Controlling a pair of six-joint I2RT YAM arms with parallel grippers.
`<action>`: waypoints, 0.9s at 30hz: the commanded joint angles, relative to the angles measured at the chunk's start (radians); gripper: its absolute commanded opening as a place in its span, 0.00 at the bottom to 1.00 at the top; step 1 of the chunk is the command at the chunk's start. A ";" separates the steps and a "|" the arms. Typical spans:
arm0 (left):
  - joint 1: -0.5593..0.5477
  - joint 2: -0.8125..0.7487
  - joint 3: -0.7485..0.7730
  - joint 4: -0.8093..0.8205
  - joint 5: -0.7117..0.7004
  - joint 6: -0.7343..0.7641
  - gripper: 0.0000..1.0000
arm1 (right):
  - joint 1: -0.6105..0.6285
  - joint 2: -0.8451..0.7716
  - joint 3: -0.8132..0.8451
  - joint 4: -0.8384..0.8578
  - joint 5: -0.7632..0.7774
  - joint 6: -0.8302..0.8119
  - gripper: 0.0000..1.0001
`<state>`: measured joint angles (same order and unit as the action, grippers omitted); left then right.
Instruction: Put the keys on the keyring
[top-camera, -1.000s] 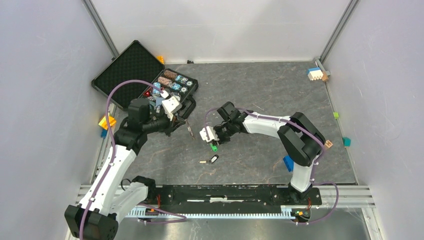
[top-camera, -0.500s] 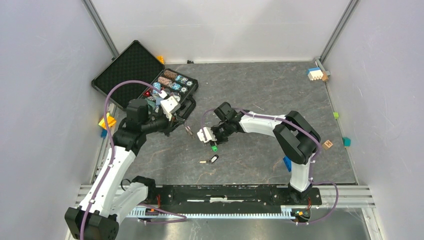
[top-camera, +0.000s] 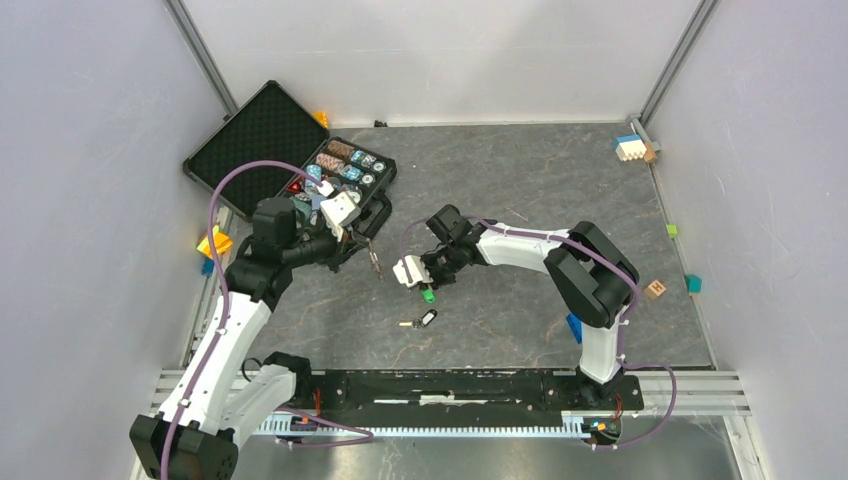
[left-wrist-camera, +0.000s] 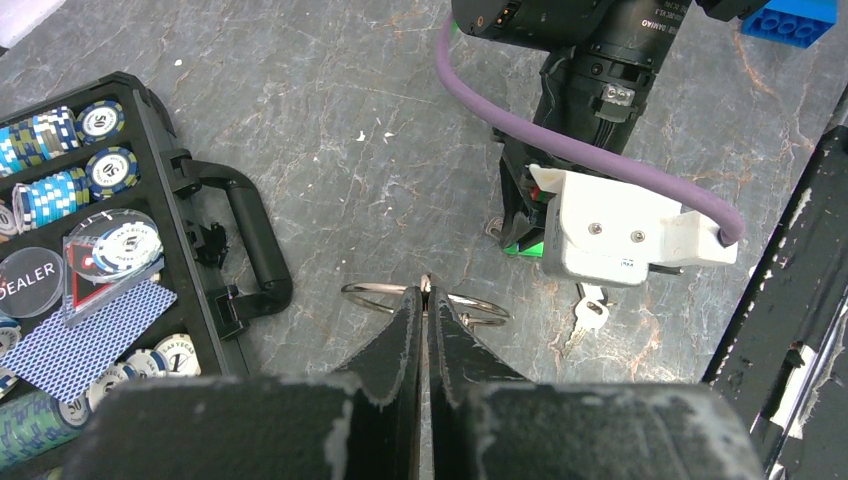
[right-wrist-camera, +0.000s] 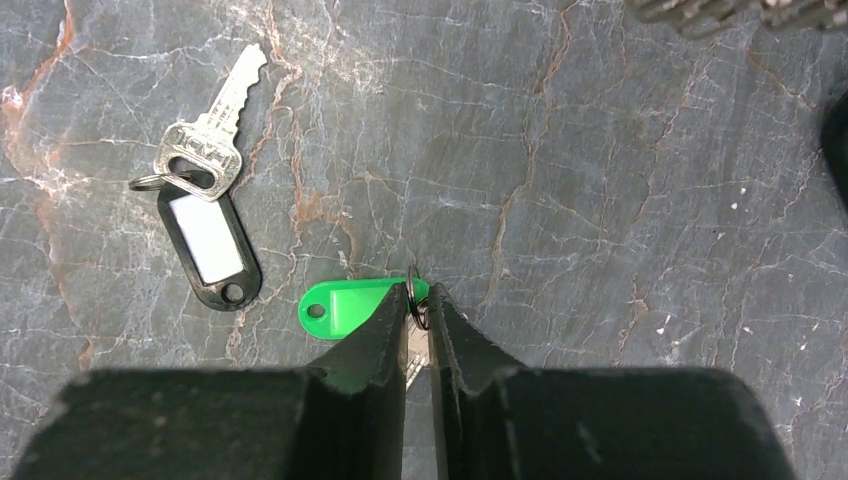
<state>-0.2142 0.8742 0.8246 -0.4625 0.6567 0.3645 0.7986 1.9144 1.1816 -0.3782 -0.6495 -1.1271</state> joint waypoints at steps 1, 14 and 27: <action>0.006 -0.012 0.004 0.031 0.030 0.041 0.02 | 0.007 0.010 0.041 -0.011 -0.012 -0.020 0.15; 0.006 0.066 0.024 0.064 0.184 -0.015 0.02 | -0.051 -0.155 0.024 -0.065 -0.194 0.085 0.00; -0.174 0.204 0.048 0.278 0.343 -0.205 0.02 | -0.248 -0.426 -0.149 0.101 -0.602 0.368 0.00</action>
<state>-0.3031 1.0431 0.8242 -0.3031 0.9436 0.2539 0.5537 1.5490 1.0817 -0.3363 -1.0973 -0.8387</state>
